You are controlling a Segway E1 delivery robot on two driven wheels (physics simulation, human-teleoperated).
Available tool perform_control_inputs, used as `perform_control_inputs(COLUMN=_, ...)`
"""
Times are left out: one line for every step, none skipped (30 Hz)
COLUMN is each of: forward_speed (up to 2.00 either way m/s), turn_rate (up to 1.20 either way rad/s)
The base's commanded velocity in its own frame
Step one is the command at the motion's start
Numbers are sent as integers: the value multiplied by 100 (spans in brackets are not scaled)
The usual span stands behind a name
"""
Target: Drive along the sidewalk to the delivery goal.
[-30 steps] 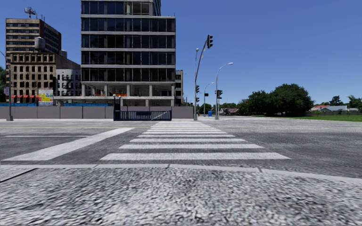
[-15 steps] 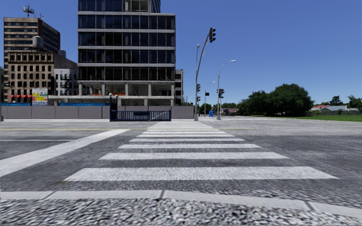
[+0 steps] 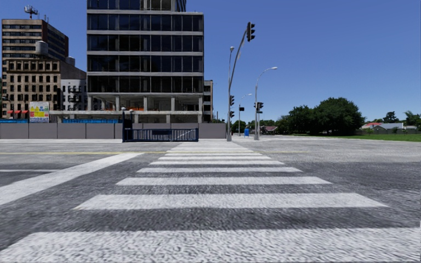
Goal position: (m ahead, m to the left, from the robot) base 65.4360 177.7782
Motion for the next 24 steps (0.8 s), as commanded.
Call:
perform_control_inputs(forward_speed=167, turn_rate=0)
perform_control_inputs(forward_speed=167, turn_rate=0)
perform_control_inputs(forward_speed=141, turn_rate=0)
perform_control_inputs(forward_speed=126, turn_rate=0)
perform_control_inputs(forward_speed=122, turn_rate=0)
perform_control_inputs(forward_speed=122, turn_rate=0)
perform_control_inputs(forward_speed=121, turn_rate=0)
perform_control_inputs(forward_speed=120, turn_rate=0)
perform_control_inputs(forward_speed=120, turn_rate=0)
perform_control_inputs(forward_speed=120, turn_rate=0)
perform_control_inputs(forward_speed=120, turn_rate=0)
perform_control_inputs(forward_speed=122, turn_rate=0)
perform_control_inputs(forward_speed=125, turn_rate=0)
perform_control_inputs(forward_speed=127, turn_rate=0)
perform_control_inputs(forward_speed=127, turn_rate=0)
perform_control_inputs(forward_speed=128, turn_rate=0)
perform_control_inputs(forward_speed=129, turn_rate=0)
perform_control_inputs(forward_speed=129, turn_rate=0)
perform_control_inputs(forward_speed=129, turn_rate=0)
perform_control_inputs(forward_speed=129, turn_rate=0)
perform_control_inputs(forward_speed=129, turn_rate=0)
perform_control_inputs(forward_speed=130, turn_rate=0)
perform_control_inputs(forward_speed=130, turn_rate=0)
perform_control_inputs(forward_speed=130, turn_rate=0)
